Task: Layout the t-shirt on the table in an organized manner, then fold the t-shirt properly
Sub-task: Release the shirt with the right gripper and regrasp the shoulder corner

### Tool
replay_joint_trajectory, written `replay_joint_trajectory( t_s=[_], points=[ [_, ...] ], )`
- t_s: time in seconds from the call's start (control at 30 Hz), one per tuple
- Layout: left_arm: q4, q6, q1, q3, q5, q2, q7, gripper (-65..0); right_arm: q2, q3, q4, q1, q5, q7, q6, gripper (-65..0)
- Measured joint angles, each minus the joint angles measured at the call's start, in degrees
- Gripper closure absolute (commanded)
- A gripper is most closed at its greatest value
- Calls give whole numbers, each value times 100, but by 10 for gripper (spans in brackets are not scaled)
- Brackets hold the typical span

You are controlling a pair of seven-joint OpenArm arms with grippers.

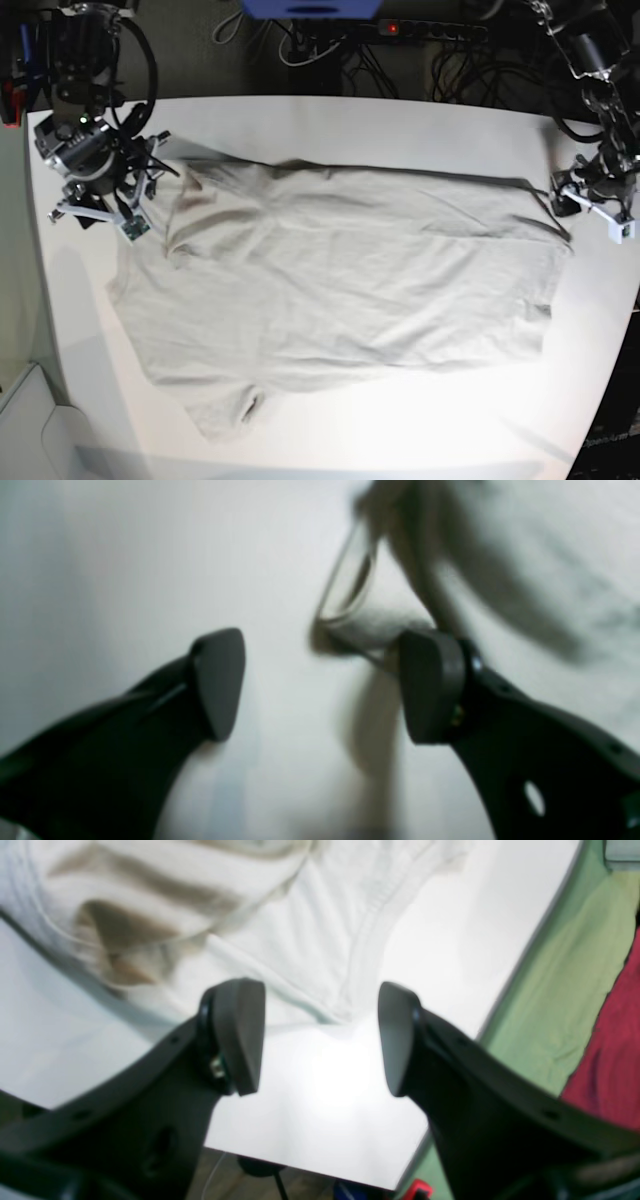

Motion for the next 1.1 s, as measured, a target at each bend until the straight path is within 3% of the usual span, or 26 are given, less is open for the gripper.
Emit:
replay_joint_trajectory(
  t_s=[0.43,0.5,0.7,0.8,1.1],
  points=[
    [17,0,-46,122,-59,33,7,-459,-13,0,-7,-50,-22,-24,0,-360],
    [7,0,-46,122,-57,33,4,-414,-15,0,-7,-50,-20,-20,0,-360],
    [-37,2,-144,122,-11,42,70,-99,-13,0,-7,-50,-22,-22,0,-338],
    [-31,20,-201,125,-37,46,61,-3,-17,-31,-7,-50,-13,-46,0,-301],
    [2,20,-177,122,-35,33,90,-3,-297,-297,-7,-282,-37,-101,0,-288]
  ],
)
